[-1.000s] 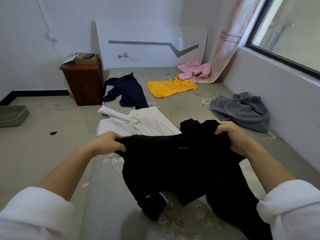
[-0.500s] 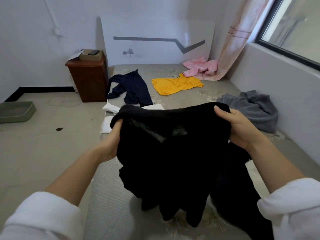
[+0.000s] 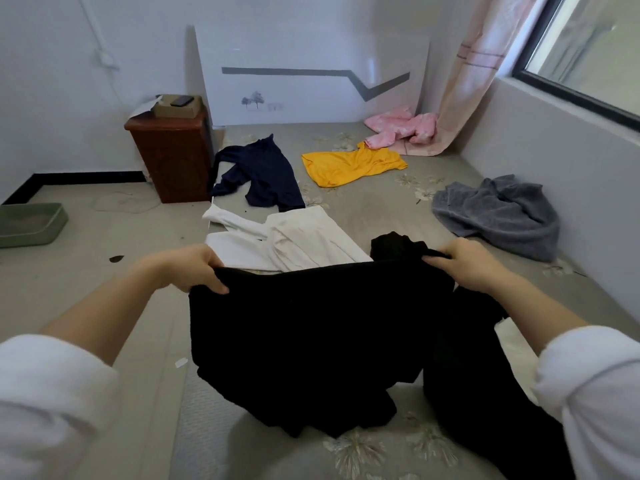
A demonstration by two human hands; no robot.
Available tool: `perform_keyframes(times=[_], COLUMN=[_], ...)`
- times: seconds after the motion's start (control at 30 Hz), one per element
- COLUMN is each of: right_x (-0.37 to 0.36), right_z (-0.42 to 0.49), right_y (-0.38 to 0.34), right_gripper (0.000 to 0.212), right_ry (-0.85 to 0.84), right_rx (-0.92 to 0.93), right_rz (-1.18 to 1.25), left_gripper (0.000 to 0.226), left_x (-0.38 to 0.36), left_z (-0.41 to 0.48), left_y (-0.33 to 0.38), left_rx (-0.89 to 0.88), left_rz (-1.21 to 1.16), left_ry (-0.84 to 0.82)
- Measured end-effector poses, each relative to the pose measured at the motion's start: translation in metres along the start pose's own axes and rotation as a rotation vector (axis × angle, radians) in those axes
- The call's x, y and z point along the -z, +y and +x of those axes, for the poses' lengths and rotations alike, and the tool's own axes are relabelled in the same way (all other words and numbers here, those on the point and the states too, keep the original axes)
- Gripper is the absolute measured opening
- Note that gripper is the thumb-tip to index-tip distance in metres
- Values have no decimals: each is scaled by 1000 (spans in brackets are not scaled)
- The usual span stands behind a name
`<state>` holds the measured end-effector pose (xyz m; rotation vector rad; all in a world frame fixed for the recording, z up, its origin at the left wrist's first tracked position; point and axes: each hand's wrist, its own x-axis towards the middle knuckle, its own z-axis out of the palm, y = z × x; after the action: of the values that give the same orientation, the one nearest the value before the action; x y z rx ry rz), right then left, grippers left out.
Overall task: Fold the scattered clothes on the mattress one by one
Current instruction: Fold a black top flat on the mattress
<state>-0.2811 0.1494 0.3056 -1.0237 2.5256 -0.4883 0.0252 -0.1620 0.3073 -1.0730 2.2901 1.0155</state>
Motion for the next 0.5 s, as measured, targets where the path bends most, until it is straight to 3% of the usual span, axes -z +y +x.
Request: perform_keyframes(times=[0.1, 0.23, 0.37, 0.4, 0.5], right_x=[-7, -3, 8, 8, 1], right_z=[30, 60, 64, 62, 56], right_y=[-9, -38, -57, -60, -57], right_gripper=[30, 27, 27, 24, 24], right_ry=[86, 266, 526, 563, 661], right_rx=[-13, -112, 111, 165, 267], right_rz=[-61, 487, 277, 256, 272], left_gripper=[25, 12, 11, 9, 7], left_x=[11, 32, 53, 55, 43], left_z=[28, 43, 38, 34, 14], left_y=[9, 11, 12, 11, 4], left_rx=[1, -43, -137, -157, -245], left_rz=[257, 50, -622, -693, -545], left_ry=[384, 833, 914, 958, 1148])
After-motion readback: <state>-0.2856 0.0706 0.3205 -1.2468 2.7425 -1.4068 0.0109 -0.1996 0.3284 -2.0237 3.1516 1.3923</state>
